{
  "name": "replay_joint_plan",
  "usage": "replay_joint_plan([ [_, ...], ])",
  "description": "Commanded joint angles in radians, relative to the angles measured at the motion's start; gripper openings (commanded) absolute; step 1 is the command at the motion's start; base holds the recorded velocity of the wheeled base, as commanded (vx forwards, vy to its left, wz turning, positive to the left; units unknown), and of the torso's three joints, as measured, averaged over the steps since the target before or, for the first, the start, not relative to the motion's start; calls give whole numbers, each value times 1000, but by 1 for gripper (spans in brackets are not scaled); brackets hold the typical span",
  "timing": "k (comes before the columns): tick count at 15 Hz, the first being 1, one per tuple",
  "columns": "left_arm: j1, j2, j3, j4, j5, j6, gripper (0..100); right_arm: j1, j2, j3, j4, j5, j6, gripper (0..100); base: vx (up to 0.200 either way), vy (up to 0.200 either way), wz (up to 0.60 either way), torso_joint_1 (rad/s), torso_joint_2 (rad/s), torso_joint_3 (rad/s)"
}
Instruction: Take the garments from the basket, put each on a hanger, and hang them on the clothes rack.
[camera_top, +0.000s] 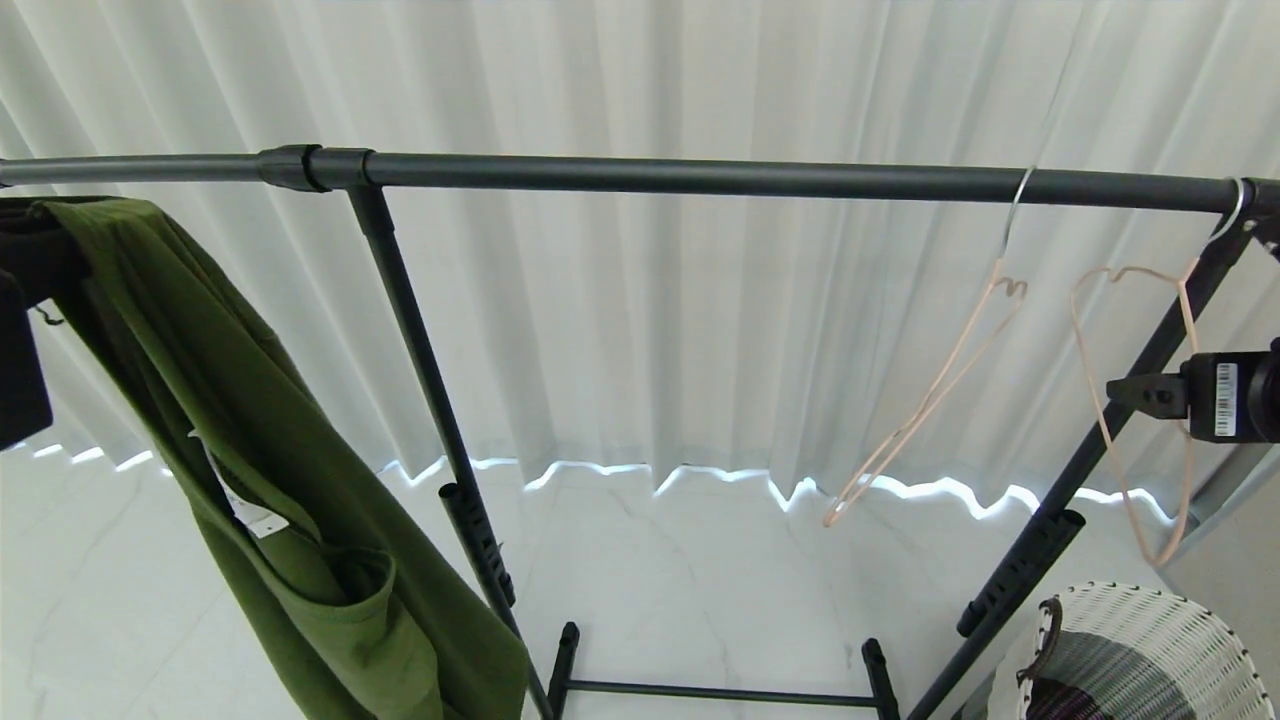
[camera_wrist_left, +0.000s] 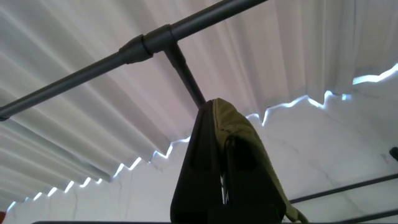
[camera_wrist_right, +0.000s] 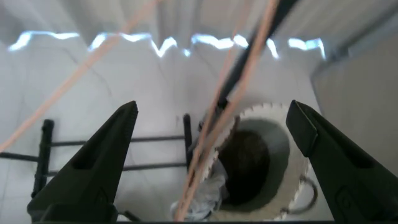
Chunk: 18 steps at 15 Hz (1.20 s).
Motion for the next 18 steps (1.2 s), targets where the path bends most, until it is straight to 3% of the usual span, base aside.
replay_joint_plan([
  [1, 0, 0, 0, 0, 1, 0, 0, -20, 59, -5, 11, -6, 8, 100, 0, 0, 0, 0, 0, 0],
  [4, 1, 0, 0, 0, 1, 0, 0, -28, 78, -5, 14, -8, 40, 100, 0, 0, 0, 0, 0, 0],
  [7, 0, 2, 0, 1, -1, 1, 0, -31, 111, -42, 33, -8, 141, 100, 0, 0, 0, 0, 0, 0],
  [11, 0, 2, 0, 1, -1, 1, 0, -60, 122, -42, 51, -58, 215, 100, 0, 0, 0, 0, 0, 0],
  [18, -2, 0, 15, 0, -1, 0, 0, -51, 125, -63, 13, -61, 256, 100, 0, 0, 0, 0, 0, 0],
])
